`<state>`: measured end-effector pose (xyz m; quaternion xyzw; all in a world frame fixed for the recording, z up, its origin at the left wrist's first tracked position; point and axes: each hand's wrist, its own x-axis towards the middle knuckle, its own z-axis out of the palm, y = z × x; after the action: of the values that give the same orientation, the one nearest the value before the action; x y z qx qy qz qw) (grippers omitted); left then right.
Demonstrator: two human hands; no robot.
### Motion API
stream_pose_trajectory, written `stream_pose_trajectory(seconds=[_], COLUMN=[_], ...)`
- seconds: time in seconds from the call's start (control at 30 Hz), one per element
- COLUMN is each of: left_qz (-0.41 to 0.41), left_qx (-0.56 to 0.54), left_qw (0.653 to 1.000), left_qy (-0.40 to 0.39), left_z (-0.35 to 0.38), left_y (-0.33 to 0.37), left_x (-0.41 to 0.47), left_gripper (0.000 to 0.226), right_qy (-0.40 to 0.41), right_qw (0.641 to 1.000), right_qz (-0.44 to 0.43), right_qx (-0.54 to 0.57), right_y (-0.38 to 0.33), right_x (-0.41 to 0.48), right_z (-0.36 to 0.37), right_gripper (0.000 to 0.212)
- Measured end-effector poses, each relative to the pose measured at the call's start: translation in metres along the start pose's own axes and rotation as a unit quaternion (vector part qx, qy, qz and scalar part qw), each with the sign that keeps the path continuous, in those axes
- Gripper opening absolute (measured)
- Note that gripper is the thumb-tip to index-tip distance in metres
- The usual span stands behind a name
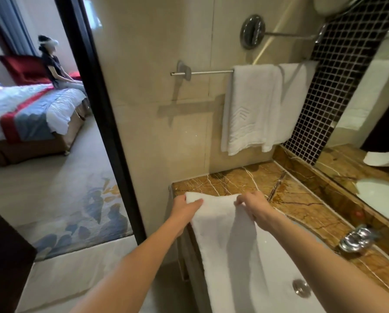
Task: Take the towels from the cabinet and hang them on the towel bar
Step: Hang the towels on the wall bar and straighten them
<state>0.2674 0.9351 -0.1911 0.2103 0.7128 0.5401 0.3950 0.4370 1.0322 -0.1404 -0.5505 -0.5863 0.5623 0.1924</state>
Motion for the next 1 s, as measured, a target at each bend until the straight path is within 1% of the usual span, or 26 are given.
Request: stream_pose_trajectory(seconds=[0.1,0.13,0.2,0.27,0.3,0.33,0.43,0.47,0.57,0.67,0.73,0.87,1.0], left_qz=[0.025,0.032,0.045,0.066,0.078,0.092,0.134,0.145,0.171,0.203,0.224,0.254,0.287], left_qx=[0.027,0.032,0.038,0.025,0.016,0.010,0.000,0.001,0.029,0.050,0.047,0.022,0.009], left_qw=[0.999,0.999,0.998,0.997,0.997,0.995,0.990,0.988,0.982,0.974,0.969,0.961,0.950], left_qy=[0.010,0.011,0.006,-0.008,-0.016,-0.024,-0.046,-0.059,-0.079,-0.082,-0.091,-0.104,-0.121], left_z=[-0.005,-0.006,-0.006,-0.006,-0.006,-0.007,-0.008,-0.010,-0.014,-0.020,-0.023,-0.029,-0.035], left_y=[0.046,0.062,0.094,0.126,0.141,0.155,0.204,0.223,0.278,0.323,0.349,0.391,0.429], left_x=[0.000,-0.002,-0.005,-0.010,-0.011,-0.013,-0.021,-0.027,-0.037,-0.045,-0.046,-0.044,-0.037], left_gripper=[0.031,0.031,0.034,0.051,0.057,0.053,0.018,0.013,0.018,0.025,0.030,0.043,0.027], right_qy=[0.001,0.005,0.014,0.016,0.019,0.021,0.025,0.031,0.040,0.043,0.049,0.062,0.080], right_qw=[0.998,0.997,0.995,0.992,0.990,0.988,0.981,0.979,0.970,0.962,0.954,0.937,0.926], right_qz=[-0.037,-0.049,-0.068,-0.092,-0.107,-0.123,-0.163,-0.178,-0.209,-0.235,-0.253,-0.293,-0.321], right_qx=[0.048,0.056,0.070,0.080,0.085,0.092,0.098,0.099,0.113,0.134,0.153,0.177,0.182], right_y=[-0.036,-0.048,-0.072,-0.096,-0.108,-0.120,-0.159,-0.173,-0.213,-0.251,-0.276,-0.319,-0.357], right_x=[-0.005,-0.007,-0.011,-0.018,-0.021,-0.025,-0.034,-0.036,-0.046,-0.056,-0.059,-0.062,-0.064], right_z=[-0.015,-0.020,-0.029,-0.037,-0.041,-0.046,-0.059,-0.064,-0.078,-0.088,-0.093,-0.098,-0.102], right_gripper=[0.038,0.037,0.025,0.020,0.023,0.027,0.031,0.033,0.037,0.033,0.029,0.031,0.030])
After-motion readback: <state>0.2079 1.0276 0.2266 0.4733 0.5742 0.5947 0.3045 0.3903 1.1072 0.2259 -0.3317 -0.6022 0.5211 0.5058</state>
